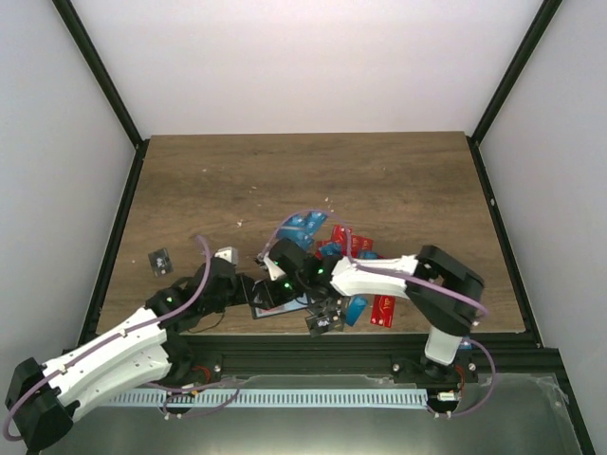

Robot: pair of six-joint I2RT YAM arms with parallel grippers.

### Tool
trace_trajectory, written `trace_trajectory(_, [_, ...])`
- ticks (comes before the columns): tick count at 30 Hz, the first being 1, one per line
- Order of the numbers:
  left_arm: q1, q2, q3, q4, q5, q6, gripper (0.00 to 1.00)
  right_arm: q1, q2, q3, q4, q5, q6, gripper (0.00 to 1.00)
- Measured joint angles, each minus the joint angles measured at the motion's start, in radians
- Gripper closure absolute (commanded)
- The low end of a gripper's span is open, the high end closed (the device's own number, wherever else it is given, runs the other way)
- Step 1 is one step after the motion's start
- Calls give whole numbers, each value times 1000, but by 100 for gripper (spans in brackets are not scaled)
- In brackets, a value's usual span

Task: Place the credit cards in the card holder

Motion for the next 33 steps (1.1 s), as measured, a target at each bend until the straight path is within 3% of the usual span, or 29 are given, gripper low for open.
trace_trajectory(9, [-31, 168, -10, 190, 187, 83, 83, -18, -347, -174, -180, 236, 43, 55])
trace_trajectory(14, [-89, 287, -10, 299, 270, 137, 82, -29, -508, -322, -327, 319, 159, 38])
trace_trajectory(18, [-138, 411, 7, 369, 326, 185, 81, -36, -595, -381, -395, 312, 244, 35])
trace_trajectory(25, [-183, 637, 106, 466, 412, 258, 81, -40, -697, -493, -342, 239, 438, 33])
trace_trajectory(33, [-185, 744, 127, 463, 422, 314, 81, 32, -739, -608, -239, 230, 676, 33])
